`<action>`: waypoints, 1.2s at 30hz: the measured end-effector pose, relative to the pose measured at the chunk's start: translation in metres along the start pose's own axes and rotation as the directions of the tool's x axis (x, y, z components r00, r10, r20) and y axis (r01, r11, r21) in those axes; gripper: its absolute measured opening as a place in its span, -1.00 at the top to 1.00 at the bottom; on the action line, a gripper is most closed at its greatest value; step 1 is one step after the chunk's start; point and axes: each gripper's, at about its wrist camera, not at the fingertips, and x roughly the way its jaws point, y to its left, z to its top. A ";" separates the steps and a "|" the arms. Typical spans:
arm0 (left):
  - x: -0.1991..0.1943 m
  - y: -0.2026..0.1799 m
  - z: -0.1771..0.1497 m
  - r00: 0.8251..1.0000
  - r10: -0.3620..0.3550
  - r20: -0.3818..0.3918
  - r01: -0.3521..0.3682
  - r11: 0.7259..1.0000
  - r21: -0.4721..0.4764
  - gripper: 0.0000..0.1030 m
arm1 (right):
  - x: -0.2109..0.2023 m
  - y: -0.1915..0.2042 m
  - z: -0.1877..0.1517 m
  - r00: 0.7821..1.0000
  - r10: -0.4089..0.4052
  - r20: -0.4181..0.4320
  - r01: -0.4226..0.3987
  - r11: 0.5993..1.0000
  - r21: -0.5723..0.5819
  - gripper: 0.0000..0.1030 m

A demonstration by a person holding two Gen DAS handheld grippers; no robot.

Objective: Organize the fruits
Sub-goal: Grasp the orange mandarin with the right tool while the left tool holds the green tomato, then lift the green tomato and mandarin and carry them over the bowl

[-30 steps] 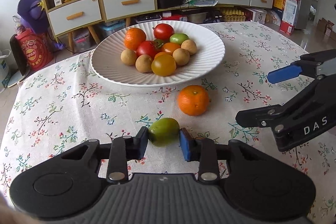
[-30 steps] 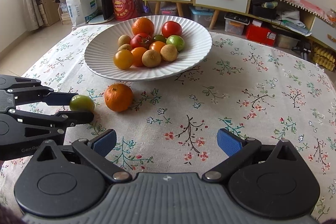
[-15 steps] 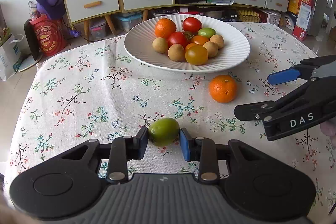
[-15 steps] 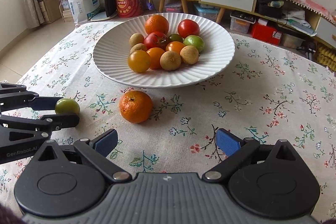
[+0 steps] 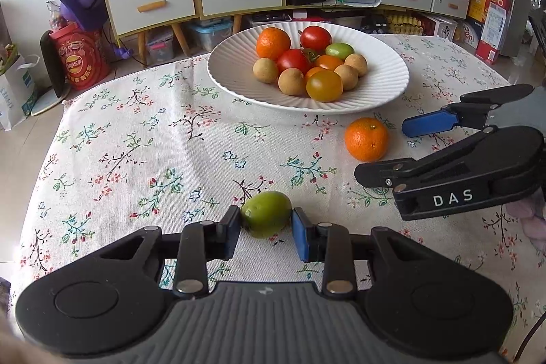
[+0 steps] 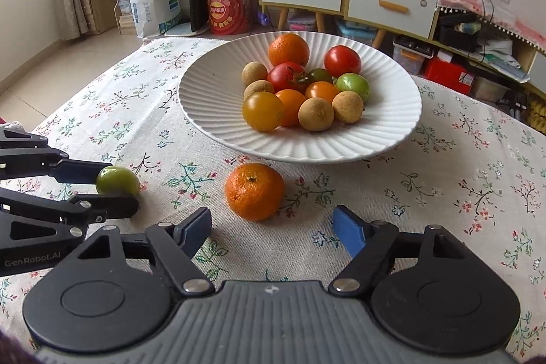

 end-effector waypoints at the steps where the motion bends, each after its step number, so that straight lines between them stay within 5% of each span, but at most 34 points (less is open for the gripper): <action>1: 0.000 0.000 0.000 1.000 0.001 0.000 -0.001 1.000 0.001 0.46 | 0.000 0.000 0.000 1.000 0.000 0.005 0.000 1.000 0.006 -0.33; 9: 0.000 -0.002 0.000 1.000 0.000 0.001 0.000 1.000 0.003 0.47 | -0.001 0.000 0.005 0.998 0.060 0.005 -0.060 0.998 0.007 0.41; 23: -0.006 -0.002 0.007 0.999 -0.033 0.020 0.033 0.999 -0.028 0.47 | -0.016 -0.005 0.004 0.991 0.132 -0.001 -0.131 0.991 0.035 0.46; 31: -0.010 0.000 0.014 0.998 -0.048 0.040 0.050 0.997 -0.053 0.46 | -0.025 -0.010 0.003 0.987 0.161 0.006 -0.161 0.987 0.024 0.69; 36: -0.007 -0.006 0.015 0.998 -0.049 0.034 0.051 0.998 -0.045 0.47 | -0.016 -0.005 -0.001 0.988 0.156 -0.021 -0.156 0.988 0.019 0.25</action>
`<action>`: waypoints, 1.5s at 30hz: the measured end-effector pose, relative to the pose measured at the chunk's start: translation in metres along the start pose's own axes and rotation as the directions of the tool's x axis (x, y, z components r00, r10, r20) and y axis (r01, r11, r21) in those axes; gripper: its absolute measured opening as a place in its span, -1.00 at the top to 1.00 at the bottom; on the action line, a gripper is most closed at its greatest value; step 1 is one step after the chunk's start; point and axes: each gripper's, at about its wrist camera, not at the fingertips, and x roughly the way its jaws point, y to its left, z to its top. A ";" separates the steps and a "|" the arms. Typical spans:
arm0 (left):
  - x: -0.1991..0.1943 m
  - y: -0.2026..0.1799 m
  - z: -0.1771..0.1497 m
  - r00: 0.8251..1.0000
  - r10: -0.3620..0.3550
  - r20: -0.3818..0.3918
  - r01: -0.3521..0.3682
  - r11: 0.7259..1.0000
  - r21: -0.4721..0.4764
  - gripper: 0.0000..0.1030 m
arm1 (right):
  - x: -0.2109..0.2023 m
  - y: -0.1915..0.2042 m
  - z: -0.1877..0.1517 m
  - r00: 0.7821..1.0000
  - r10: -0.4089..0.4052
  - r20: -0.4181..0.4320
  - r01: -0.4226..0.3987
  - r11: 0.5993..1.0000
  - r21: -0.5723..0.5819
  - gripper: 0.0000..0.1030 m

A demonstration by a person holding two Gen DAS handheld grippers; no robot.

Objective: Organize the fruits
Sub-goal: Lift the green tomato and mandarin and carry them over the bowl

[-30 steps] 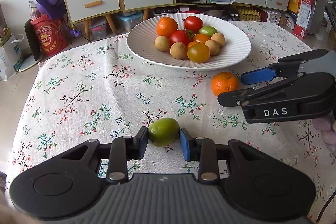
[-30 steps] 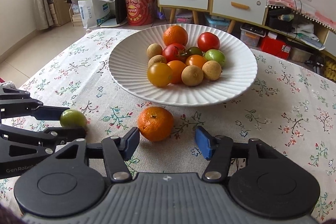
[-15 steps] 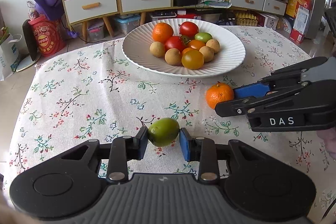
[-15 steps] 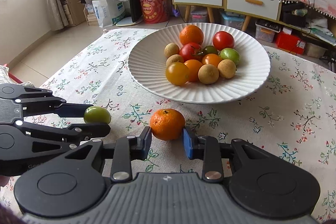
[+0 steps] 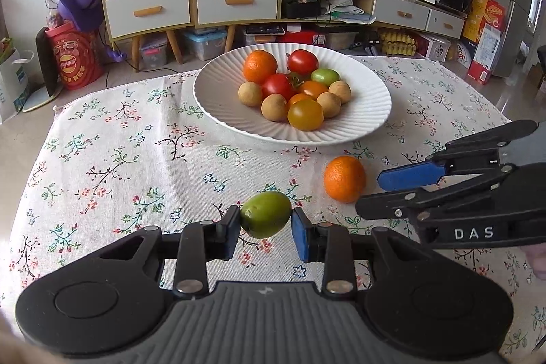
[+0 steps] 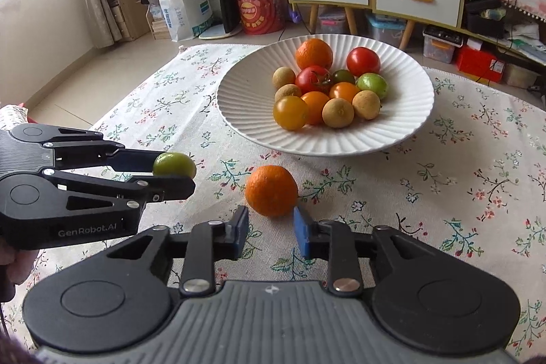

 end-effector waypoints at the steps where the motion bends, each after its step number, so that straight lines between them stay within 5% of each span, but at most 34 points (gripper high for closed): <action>1: 0.001 -0.001 -0.001 1.000 0.000 -0.001 0.000 1.000 0.004 0.47 | 0.001 0.001 0.000 1.000 -0.002 0.007 0.002 1.000 -0.004 0.21; 10: 0.005 0.002 -0.006 0.999 0.020 -0.025 -0.020 1.000 0.005 0.46 | 0.014 0.005 0.007 1.000 -0.016 0.026 0.016 1.000 0.023 0.18; 14: 0.004 0.003 -0.007 0.999 0.021 -0.024 -0.021 1.000 0.009 0.47 | 0.017 0.006 0.006 0.999 -0.036 0.029 0.036 0.999 0.014 0.36; 31: -0.003 -0.004 0.010 1.000 0.001 0.029 -0.001 1.000 -0.009 0.47 | -0.021 -0.010 0.008 0.997 0.064 0.054 -0.066 0.997 0.030 0.39; 45: 0.016 -0.047 0.046 0.994 -0.055 0.091 0.058 0.998 -0.028 0.47 | -0.017 -0.059 0.029 0.989 -0.031 0.147 -0.001 0.977 0.212 0.39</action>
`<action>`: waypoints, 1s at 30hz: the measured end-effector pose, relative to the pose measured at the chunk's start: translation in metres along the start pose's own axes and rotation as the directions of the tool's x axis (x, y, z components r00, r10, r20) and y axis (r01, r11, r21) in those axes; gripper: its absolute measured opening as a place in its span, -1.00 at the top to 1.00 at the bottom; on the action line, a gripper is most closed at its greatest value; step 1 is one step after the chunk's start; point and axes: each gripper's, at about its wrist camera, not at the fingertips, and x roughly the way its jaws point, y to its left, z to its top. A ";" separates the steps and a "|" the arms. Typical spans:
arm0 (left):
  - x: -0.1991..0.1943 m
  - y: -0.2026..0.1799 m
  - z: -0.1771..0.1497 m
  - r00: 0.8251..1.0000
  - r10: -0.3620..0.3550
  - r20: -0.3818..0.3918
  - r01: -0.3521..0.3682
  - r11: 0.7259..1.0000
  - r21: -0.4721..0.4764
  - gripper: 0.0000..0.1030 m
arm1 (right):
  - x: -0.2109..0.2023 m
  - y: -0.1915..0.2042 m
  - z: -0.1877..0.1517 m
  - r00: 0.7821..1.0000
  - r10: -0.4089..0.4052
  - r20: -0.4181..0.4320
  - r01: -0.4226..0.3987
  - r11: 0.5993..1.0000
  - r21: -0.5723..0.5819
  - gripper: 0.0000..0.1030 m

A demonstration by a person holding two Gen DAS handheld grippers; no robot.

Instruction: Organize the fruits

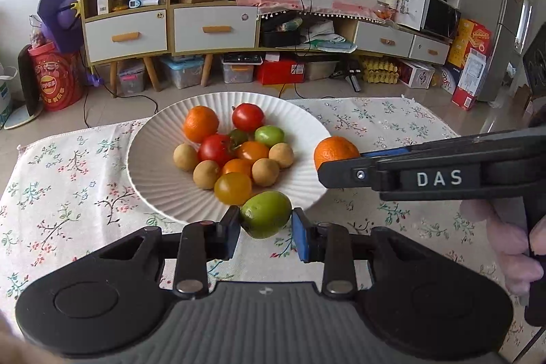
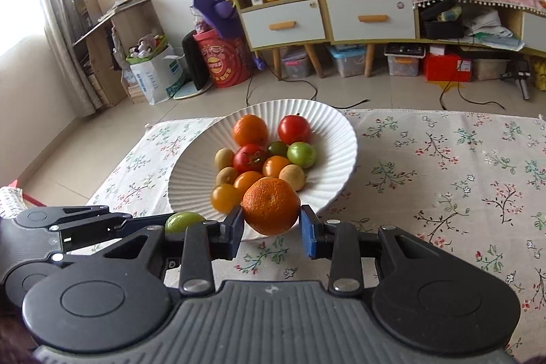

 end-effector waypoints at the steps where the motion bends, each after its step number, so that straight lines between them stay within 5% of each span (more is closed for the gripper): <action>1: 0.003 -0.002 0.002 1.000 -0.003 0.002 0.003 1.000 -0.008 0.47 | 0.003 -0.002 0.001 1.000 -0.003 0.001 0.003 1.000 0.010 0.39; 22: 0.028 -0.009 0.009 1.000 0.015 0.002 -0.014 0.999 -0.052 0.39 | 0.007 -0.015 0.003 1.000 -0.001 0.008 0.000 0.997 0.079 0.32; 30: 0.016 -0.012 0.007 1.000 0.019 0.002 -0.019 0.999 -0.040 0.01 | -0.006 -0.017 0.004 1.000 -0.006 0.020 0.004 0.996 0.094 -0.14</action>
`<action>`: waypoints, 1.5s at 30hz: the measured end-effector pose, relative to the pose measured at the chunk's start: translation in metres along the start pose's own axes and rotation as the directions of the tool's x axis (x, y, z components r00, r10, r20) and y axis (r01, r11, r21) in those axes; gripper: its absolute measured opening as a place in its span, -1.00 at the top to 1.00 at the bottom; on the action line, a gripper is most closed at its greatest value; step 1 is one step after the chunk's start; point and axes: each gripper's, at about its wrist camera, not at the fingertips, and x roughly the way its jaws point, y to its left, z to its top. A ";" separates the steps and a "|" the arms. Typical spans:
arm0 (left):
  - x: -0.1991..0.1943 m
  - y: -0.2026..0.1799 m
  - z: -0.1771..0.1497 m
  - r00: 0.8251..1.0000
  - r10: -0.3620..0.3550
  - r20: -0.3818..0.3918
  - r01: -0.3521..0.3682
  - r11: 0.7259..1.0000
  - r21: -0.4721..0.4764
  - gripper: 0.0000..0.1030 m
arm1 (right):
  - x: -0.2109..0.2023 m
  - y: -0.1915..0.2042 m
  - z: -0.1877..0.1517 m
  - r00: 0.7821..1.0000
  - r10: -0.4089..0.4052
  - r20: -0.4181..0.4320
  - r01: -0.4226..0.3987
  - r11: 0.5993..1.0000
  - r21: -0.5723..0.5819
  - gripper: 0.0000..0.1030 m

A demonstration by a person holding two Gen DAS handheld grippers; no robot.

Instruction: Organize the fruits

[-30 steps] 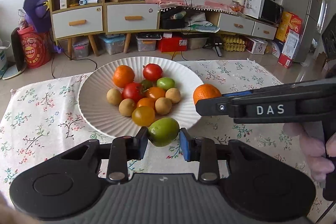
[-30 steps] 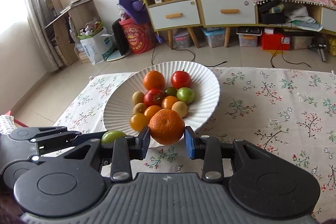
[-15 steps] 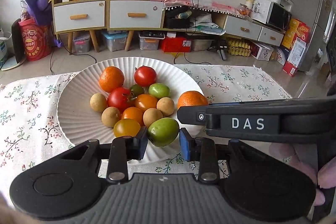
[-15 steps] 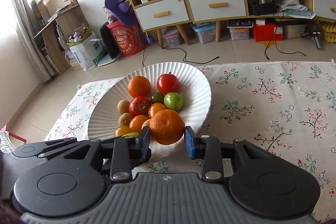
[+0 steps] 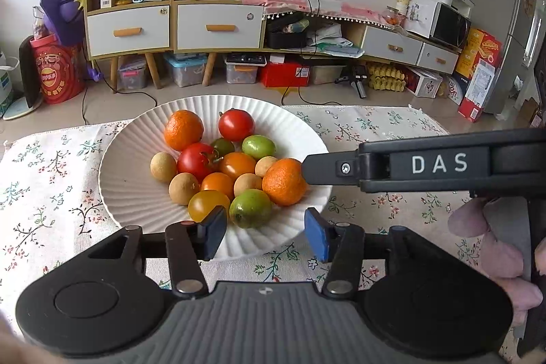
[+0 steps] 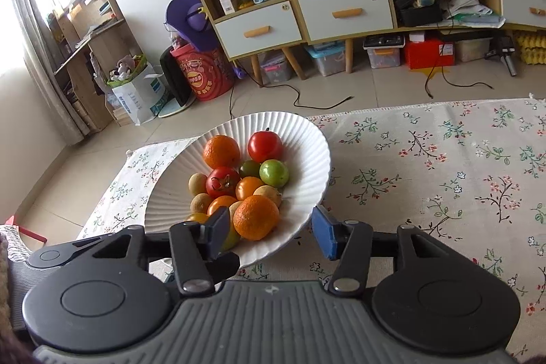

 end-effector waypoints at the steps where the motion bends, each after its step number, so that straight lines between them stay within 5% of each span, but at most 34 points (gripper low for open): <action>1: -0.003 -0.001 0.000 1.000 0.003 0.002 -0.003 1.000 0.004 -0.02 | -0.002 0.000 0.000 1.000 -0.001 0.000 0.001 1.000 0.001 -0.17; 9: -0.022 -0.003 -0.003 0.999 0.044 0.002 -0.044 0.999 -0.016 -0.58 | -0.020 -0.001 -0.003 0.992 -0.119 -0.041 0.119 0.993 -0.002 -0.49; 15: -0.035 0.001 -0.008 0.988 0.137 -0.069 -0.142 0.987 -0.072 -0.75 | -0.042 0.007 -0.012 0.981 -0.193 -0.004 0.192 0.977 -0.095 -0.69; 20: -0.048 0.001 -0.012 0.977 0.185 -0.106 -0.195 0.976 -0.095 -0.91 | -0.047 0.016 -0.019 0.969 -0.240 -0.055 0.234 0.966 -0.108 -0.82; 29: -0.058 0.000 -0.016 0.954 0.238 -0.183 -0.259 0.960 -0.103 -0.90 | -0.048 0.036 -0.032 0.959 -0.270 -0.088 0.252 0.952 -0.177 -0.94; 45: -0.060 0.001 -0.015 0.937 0.298 -0.182 -0.318 0.944 -0.092 -0.90 | -0.043 0.035 -0.036 0.938 -0.341 -0.063 0.327 0.930 -0.169 -0.94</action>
